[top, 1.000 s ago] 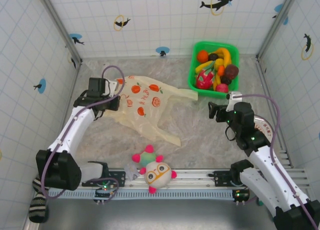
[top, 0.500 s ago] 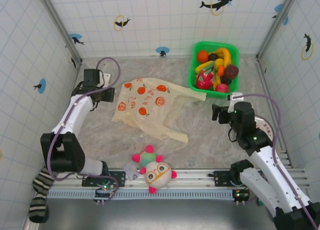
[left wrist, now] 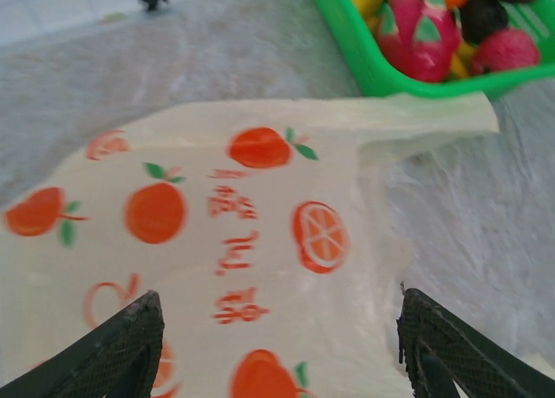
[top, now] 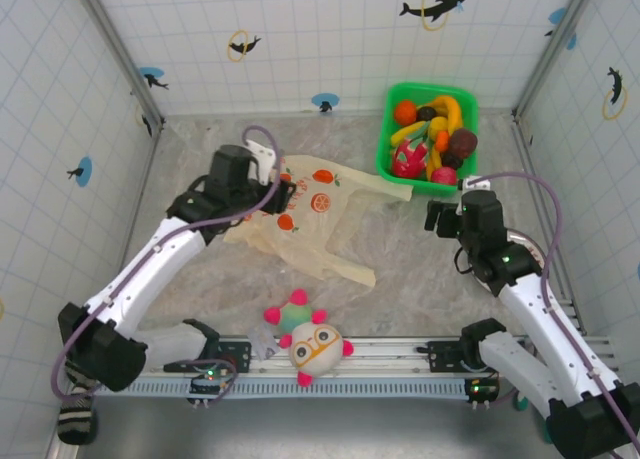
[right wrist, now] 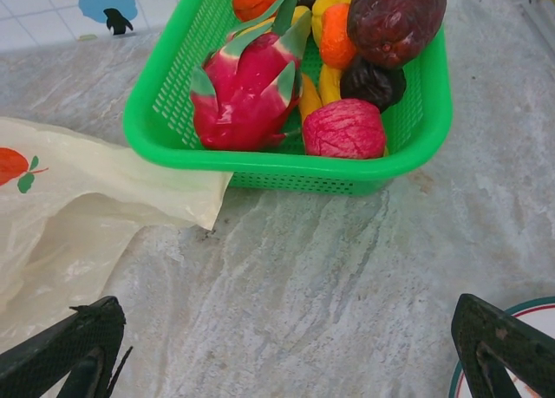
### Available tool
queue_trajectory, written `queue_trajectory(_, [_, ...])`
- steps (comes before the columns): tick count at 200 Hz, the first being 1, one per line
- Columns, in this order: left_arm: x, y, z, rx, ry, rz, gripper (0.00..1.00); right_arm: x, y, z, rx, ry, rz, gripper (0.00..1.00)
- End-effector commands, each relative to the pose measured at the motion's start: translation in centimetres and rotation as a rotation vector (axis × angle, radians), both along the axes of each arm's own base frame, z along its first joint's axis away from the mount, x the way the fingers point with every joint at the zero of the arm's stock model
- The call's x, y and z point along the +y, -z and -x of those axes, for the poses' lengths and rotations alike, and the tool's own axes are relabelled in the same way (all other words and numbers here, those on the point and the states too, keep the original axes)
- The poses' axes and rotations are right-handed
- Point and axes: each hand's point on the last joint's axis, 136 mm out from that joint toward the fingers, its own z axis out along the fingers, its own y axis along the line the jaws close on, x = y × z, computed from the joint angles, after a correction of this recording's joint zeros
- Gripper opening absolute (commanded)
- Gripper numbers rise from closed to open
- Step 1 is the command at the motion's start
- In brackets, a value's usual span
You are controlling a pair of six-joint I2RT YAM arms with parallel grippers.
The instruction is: Place the fake fruits into the plastic bag and tie a complex knot
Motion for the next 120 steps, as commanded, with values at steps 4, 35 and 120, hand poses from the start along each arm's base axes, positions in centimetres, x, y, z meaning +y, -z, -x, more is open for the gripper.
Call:
queue_trajectory(4, [-2.5,2.1,0.1,0.043,-0.095,-0.117,0.73,0.6,-2.4,-0.6,-0.059,0.026,-0.097,1.00])
queue_trajectory(35, [-5.4,5.6,-0.4,0.105,-0.113,-0.356,0.74,-0.3,-2.7,0.0,-0.073,0.071,-0.104,1.00])
queue_trajectory(120, [-9.8,12.6,-1.7,0.094,-0.102,-0.707,0.84,-4.2,-4.2,2.3,-0.153,0.214,-0.046,1.00])
